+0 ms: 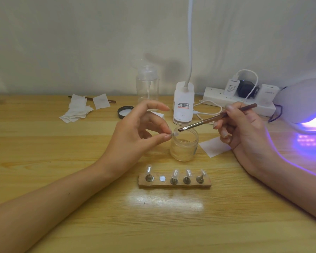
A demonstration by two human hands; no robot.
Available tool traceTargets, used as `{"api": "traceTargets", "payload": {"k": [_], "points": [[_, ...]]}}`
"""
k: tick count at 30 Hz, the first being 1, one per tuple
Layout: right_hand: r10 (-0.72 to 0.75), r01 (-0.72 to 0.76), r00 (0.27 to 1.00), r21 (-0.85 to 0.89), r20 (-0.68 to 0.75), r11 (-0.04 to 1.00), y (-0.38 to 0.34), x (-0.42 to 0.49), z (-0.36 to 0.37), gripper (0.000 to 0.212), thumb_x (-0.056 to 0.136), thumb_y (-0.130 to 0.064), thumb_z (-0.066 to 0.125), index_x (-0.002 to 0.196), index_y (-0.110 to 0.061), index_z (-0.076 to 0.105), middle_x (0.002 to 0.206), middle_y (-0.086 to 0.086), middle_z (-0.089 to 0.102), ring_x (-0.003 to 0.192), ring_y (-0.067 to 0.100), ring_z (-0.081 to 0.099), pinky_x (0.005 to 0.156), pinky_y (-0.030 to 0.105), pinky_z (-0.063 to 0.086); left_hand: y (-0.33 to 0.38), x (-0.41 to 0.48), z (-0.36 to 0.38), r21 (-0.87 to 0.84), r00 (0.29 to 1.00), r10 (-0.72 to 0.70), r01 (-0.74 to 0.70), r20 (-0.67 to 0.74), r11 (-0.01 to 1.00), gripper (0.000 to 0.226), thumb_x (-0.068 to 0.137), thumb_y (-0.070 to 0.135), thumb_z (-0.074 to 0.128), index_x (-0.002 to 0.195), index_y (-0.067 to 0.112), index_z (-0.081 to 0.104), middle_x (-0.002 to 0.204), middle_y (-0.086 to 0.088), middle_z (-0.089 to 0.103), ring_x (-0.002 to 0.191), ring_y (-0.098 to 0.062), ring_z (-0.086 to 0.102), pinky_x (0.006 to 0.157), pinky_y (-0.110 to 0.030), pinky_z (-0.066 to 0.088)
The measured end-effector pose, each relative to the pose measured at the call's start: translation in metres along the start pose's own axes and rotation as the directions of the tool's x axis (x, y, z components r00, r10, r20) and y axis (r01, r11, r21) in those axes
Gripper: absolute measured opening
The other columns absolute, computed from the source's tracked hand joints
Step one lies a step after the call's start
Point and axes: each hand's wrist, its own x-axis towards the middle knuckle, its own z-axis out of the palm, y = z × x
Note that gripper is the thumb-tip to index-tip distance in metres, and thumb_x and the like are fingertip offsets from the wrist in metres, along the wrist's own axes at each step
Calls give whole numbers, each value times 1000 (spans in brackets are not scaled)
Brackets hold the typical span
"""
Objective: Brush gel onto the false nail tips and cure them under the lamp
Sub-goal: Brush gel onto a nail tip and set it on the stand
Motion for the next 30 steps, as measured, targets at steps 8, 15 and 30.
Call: {"api": "traceTargets", "payload": {"k": [8,15,30], "points": [[16,-17,999,-16,-30,1000,0,0,2,16,83,-33,63,69,-27,60,63,6,66,46,9,48,43,17,38,1,-1,1,32,999,44,-44,-5,999,44,84,3,78,119,19,58,83,-1,73,84,-21,70,68,-48,50],[-2,3,1000,-39,20,999,-2,-3,4,18,85,-37,66,72,-27,58,65,7,68,45,10,46,43,17,38,-1,-1,0,51,997,79,-79,8,996,43,85,4,78,120,19,58,84,1,72,83,-19,70,64,-37,49],[-26,26,1000,-32,2,999,-2,-1,1,27,96,-29,58,70,-31,58,66,4,68,46,9,46,43,16,37,-1,-2,0,101,985,170,-173,41,980,51,87,4,77,130,22,55,87,3,70,87,-21,70,64,-21,45]]}}
